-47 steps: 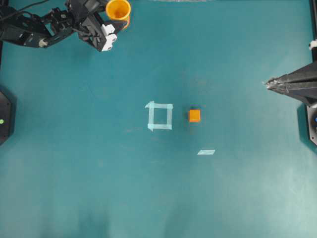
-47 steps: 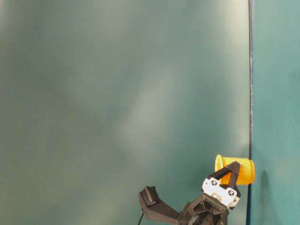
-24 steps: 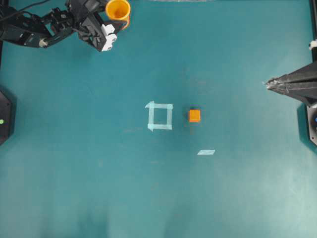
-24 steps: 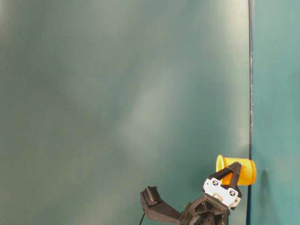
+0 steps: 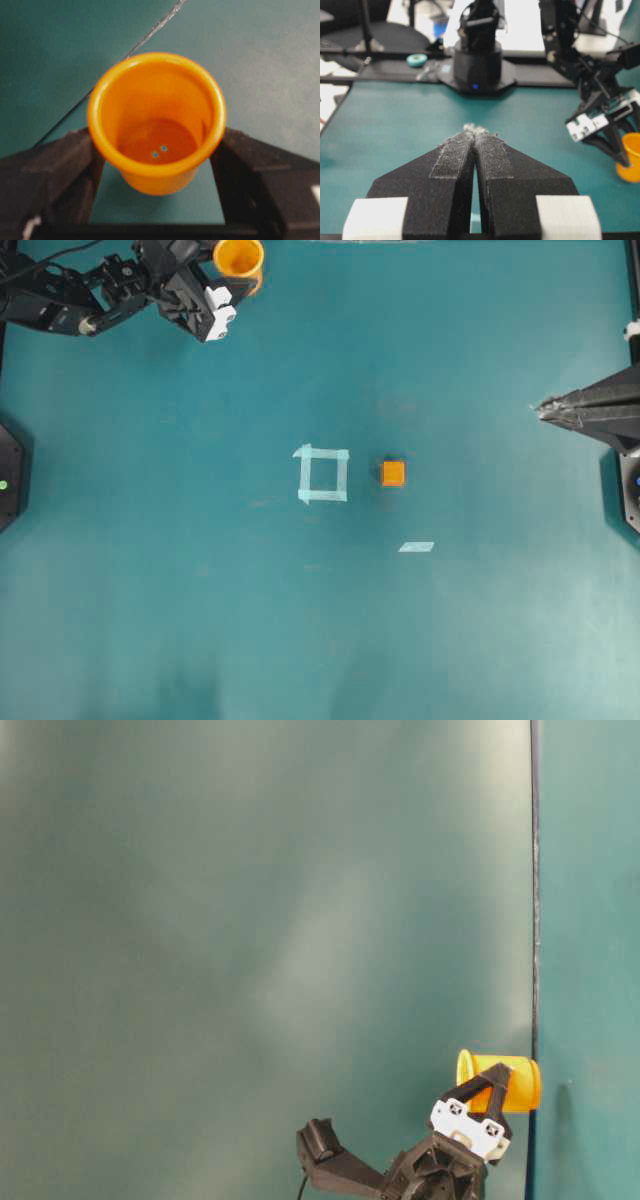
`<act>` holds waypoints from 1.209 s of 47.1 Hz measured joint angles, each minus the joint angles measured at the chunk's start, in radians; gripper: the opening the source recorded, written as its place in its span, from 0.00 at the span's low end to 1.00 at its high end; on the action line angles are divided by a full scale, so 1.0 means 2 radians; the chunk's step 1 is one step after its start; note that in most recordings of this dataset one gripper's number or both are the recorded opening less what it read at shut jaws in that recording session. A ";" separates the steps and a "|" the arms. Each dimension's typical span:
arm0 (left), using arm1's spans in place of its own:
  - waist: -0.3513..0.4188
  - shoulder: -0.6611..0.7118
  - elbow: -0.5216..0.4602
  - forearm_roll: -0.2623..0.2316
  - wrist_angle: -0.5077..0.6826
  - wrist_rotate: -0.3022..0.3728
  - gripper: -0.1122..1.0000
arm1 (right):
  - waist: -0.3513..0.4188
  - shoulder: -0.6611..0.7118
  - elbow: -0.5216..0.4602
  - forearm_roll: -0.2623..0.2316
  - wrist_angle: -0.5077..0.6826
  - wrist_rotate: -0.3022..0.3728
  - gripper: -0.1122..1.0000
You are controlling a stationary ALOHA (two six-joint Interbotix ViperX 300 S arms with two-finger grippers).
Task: Move the cup backward with left arm.
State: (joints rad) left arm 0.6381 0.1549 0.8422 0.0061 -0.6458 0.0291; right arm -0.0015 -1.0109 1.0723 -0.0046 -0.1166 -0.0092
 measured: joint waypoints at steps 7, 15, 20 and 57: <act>0.000 0.001 0.000 0.000 0.000 0.000 0.68 | -0.001 0.001 0.000 0.000 0.000 0.000 0.10; 0.002 0.001 0.000 -0.001 -0.001 0.000 0.68 | -0.001 0.001 0.000 -0.001 0.000 0.000 0.10; 0.003 0.000 0.002 0.000 0.000 0.000 0.68 | 0.000 0.001 0.000 0.000 0.000 0.000 0.10; 0.008 0.001 0.002 0.000 -0.002 0.000 0.68 | -0.001 0.001 -0.001 0.000 0.000 0.000 0.10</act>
State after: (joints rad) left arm 0.6535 0.1565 0.8468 0.0061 -0.6489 0.0291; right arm -0.0031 -1.0094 1.0707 -0.0046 -0.1166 -0.0092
